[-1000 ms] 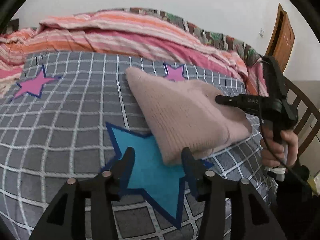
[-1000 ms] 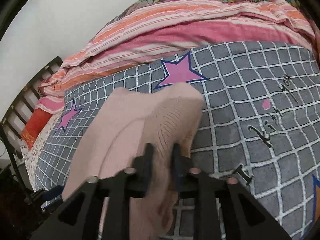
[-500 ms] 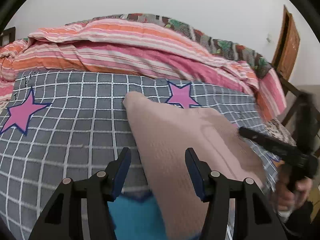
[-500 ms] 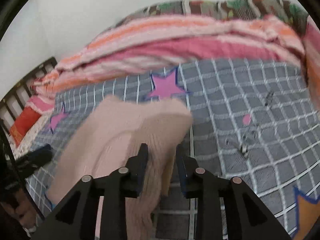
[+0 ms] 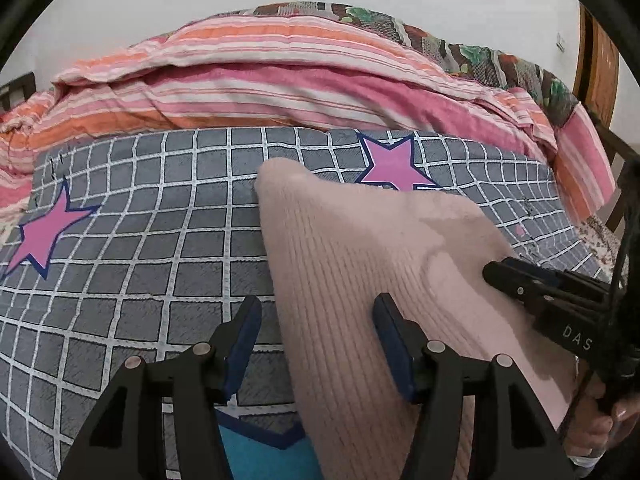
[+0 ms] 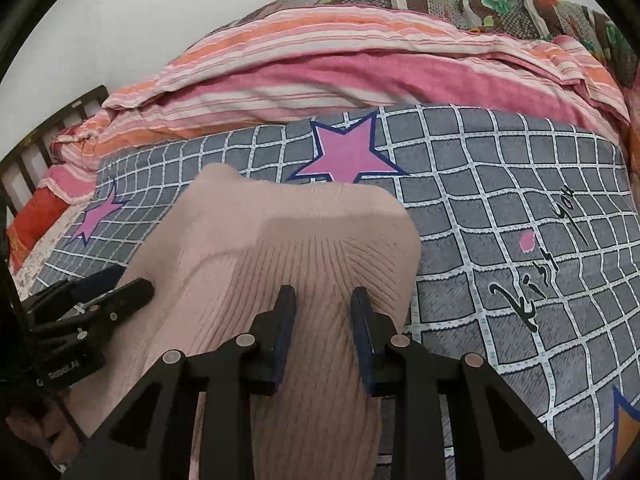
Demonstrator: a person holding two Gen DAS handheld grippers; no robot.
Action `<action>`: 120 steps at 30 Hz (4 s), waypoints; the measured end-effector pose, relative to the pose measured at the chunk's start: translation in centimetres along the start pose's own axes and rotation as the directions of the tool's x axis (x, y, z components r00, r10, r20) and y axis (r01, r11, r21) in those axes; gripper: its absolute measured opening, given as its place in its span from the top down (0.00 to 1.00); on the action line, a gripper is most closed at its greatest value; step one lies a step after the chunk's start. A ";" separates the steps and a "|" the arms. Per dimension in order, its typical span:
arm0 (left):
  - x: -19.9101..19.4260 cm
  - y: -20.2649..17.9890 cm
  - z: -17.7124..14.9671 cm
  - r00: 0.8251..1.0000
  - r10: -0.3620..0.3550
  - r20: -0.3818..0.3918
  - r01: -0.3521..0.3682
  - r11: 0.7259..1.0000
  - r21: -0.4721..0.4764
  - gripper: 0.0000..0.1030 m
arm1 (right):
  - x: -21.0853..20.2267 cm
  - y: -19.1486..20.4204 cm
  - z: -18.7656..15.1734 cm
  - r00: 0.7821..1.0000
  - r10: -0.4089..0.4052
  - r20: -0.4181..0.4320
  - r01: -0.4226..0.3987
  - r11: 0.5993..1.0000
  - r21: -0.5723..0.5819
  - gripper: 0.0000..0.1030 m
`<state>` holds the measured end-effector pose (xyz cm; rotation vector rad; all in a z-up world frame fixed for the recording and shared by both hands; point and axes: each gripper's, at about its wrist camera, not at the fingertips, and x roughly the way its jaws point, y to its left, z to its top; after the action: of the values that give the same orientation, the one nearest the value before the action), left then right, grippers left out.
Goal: Fold small clothes
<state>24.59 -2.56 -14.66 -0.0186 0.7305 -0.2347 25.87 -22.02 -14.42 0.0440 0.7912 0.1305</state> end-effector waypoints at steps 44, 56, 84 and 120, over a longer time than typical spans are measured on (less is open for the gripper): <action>-1.4 -0.6 -1.5 0.997 0.046 0.068 -0.047 0.999 0.015 0.41 | -1.0 0.7 -1.3 0.999 -0.035 0.033 0.036 0.999 -0.023 0.72; -1.4 -0.6 -1.5 0.997 0.046 0.068 -0.047 0.999 0.016 0.41 | -1.0 0.7 -1.3 0.999 -0.037 0.035 0.038 0.999 -0.025 0.72; -1.4 -0.5 -1.5 0.996 0.053 0.073 -0.054 0.998 0.020 0.41 | -1.2 0.8 -1.5 0.999 -0.038 0.037 0.039 0.999 -0.025 0.72; -2.3 -0.2 -1.5 0.992 0.038 0.116 -0.039 0.999 0.002 0.42 | -1.8 0.7 -1.3 0.999 -0.010 0.051 0.012 0.999 -0.031 0.71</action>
<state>21.85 -2.16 -14.21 -0.0142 0.6138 -0.1963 23.59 -21.63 -13.99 0.0134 0.7383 0.1309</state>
